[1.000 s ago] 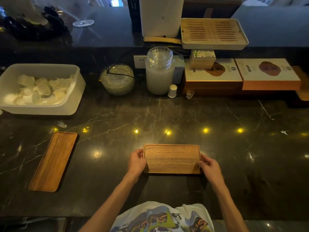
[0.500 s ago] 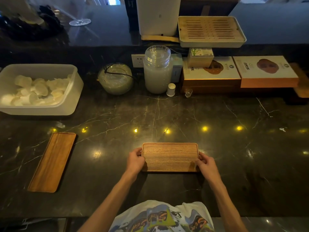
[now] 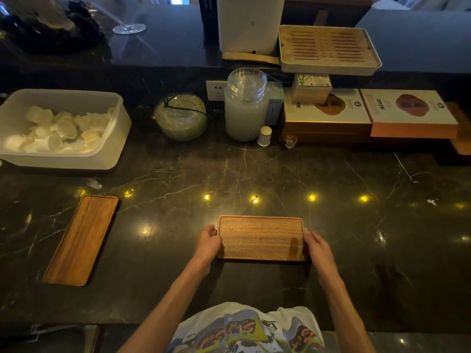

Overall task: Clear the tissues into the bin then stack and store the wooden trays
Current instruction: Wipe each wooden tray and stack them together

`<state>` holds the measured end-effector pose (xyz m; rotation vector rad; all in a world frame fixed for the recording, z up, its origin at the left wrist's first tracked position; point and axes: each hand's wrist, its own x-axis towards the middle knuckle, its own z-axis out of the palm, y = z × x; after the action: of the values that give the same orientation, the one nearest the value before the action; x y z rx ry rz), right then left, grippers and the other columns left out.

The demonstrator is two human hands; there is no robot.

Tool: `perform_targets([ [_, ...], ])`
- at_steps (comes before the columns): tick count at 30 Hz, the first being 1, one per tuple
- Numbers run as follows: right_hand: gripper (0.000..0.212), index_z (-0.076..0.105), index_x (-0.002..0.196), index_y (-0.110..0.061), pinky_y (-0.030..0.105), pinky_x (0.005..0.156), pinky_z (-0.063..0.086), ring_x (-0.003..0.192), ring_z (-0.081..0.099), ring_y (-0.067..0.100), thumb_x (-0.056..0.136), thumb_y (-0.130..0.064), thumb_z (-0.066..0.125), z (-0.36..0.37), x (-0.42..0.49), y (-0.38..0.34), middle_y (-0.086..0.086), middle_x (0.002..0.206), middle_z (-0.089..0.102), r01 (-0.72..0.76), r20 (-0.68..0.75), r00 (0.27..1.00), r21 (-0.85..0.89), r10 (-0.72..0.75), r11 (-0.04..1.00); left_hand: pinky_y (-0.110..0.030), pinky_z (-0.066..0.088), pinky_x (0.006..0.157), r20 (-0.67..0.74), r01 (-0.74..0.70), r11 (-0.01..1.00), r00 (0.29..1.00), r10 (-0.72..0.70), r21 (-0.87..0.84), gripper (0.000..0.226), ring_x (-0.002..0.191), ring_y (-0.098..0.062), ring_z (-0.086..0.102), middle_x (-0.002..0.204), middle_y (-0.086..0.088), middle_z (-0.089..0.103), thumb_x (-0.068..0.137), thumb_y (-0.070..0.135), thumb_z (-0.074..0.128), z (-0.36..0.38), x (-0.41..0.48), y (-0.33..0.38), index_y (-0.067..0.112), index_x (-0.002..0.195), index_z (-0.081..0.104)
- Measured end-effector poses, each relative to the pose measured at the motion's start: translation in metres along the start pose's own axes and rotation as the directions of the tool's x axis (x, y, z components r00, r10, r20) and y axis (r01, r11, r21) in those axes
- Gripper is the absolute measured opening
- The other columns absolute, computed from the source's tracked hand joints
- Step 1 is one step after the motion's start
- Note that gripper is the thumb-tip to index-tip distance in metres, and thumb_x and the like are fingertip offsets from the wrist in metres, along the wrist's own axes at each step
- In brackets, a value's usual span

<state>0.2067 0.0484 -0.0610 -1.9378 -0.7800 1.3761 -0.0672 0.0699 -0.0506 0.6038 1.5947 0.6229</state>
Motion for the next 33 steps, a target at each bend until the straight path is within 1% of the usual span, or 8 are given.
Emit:
perform_targets([
  [4, 0.046, 0.048, 0.140, -0.019, 0.045, 0.102, 0.045, 0.118, 0.058, 0.022, 0.102, -0.042, 0.037, 0.005, -0.002, -0.001, 0.005, 0.128, 0.061, -0.010, 0.059, 0.998, 0.036, 0.008, 0.999, -0.024, 0.055, 0.066, 0.067, 0.012, 1.000, 0.998, -0.011, -0.008, 0.031, 0.091, -0.012, 0.068, 0.102, 0.001, 0.069, 0.094, 0.003, 0.050, -0.003, -0.004, -0.001, 0.020, 0.119, 0.058],
  [11, 0.041, 0.064, 0.111, -0.026, 0.032, 0.084, 0.048, 0.104, 0.064, 0.016, 0.102, -0.047, 0.031, 0.010, -0.009, 0.000, 0.001, 0.109, 0.069, 0.034, 0.065, 0.997, 0.068, -0.038, 0.997, -0.019, 0.055, 0.060, 0.082, 0.000, 1.000, 0.997, 0.000, 0.002, 0.024, 0.082, -0.008, 0.071, 0.098, 0.000, 0.072, 0.094, 0.006, 0.053, 0.001, -0.007, -0.001, 0.022, 0.110, 0.063],
  [18, 0.040, 0.064, 0.112, -0.029, 0.046, 0.101, 0.046, 0.108, 0.063, 0.019, 0.101, -0.049, 0.031, 0.008, -0.006, 0.005, 0.002, 0.113, 0.068, 0.010, 0.077, 0.997, 0.063, -0.015, 0.998, -0.023, 0.055, 0.065, 0.081, 0.005, 1.000, 0.997, -0.006, 0.004, 0.030, 0.091, -0.013, 0.069, 0.103, -0.003, 0.071, 0.093, 0.005, 0.056, 0.000, -0.008, -0.003, 0.016, 0.121, 0.059],
  [24, 0.048, 0.054, 0.134, -0.022, 0.050, 0.108, 0.039, 0.122, 0.054, 0.023, 0.100, -0.050, 0.033, 0.005, -0.004, 0.005, 0.004, 0.130, 0.060, -0.006, 0.087, 0.996, 0.019, 0.004, 1.000, -0.024, 0.056, 0.070, 0.083, -0.001, 0.999, 0.997, -0.002, 0.041, 0.034, 0.094, -0.012, 0.068, 0.106, -0.002, 0.068, 0.093, 0.005, 0.056, 0.002, -0.005, -0.003, 0.016, 0.125, 0.055],
  [27, 0.043, 0.056, 0.131, -0.025, 0.043, 0.101, 0.046, 0.114, 0.059, 0.018, 0.101, -0.047, 0.036, 0.001, -0.003, 0.003, 0.002, 0.125, 0.063, -0.002, 0.095, 0.995, -0.022, 0.004, 1.000, -0.023, 0.055, 0.071, 0.085, -0.019, 0.990, 0.996, 0.007, 0.138, 0.036, 0.095, -0.009, 0.065, 0.107, 0.001, 0.066, 0.093, 0.006, 0.055, 0.000, -0.002, -0.001, 0.015, 0.128, 0.053],
  [30, 0.043, 0.046, 0.139, -0.028, 0.018, 0.071, 0.050, 0.100, 0.060, 0.003, 0.098, -0.038, 0.049, -0.005, -0.002, -0.003, -0.007, 0.129, 0.058, 0.036, 0.113, 0.993, -0.132, -0.021, 0.991, -0.031, 0.050, 0.088, 0.071, -0.119, 0.933, 0.992, 0.101, 0.340, 0.044, 0.109, -0.013, 0.057, 0.116, 0.006, 0.059, 0.092, 0.008, 0.057, -0.001, 0.005, 0.012, 0.016, 0.134, 0.047],
  [31, 0.052, 0.038, 0.145, -0.027, 0.016, 0.070, 0.049, 0.104, 0.059, 0.005, 0.096, -0.035, 0.055, -0.008, -0.002, -0.005, -0.011, 0.128, 0.054, 0.059, 0.125, 0.992, -0.198, -0.034, 0.978, -0.032, 0.048, 0.090, 0.067, -0.166, 0.896, 0.986, 0.152, 0.412, 0.049, 0.111, -0.013, 0.054, 0.119, 0.006, 0.057, 0.092, 0.008, 0.057, 0.000, 0.008, 0.019, 0.015, 0.138, 0.043],
  [33, 0.069, 0.027, 0.150, -0.027, 0.024, 0.085, 0.047, 0.120, 0.054, 0.015, 0.092, -0.031, 0.063, -0.011, -0.003, -0.008, -0.013, 0.130, 0.049, 0.106, 0.168, 0.984, -0.311, -0.055, 0.945, -0.035, 0.046, 0.098, 0.073, -0.219, 0.820, 0.974, 0.212, 0.530, 0.058, 0.120, -0.019, 0.052, 0.135, -0.005, 0.053, 0.093, 0.008, 0.054, 0.000, 0.015, 0.032, 0.012, 0.147, 0.033],
])
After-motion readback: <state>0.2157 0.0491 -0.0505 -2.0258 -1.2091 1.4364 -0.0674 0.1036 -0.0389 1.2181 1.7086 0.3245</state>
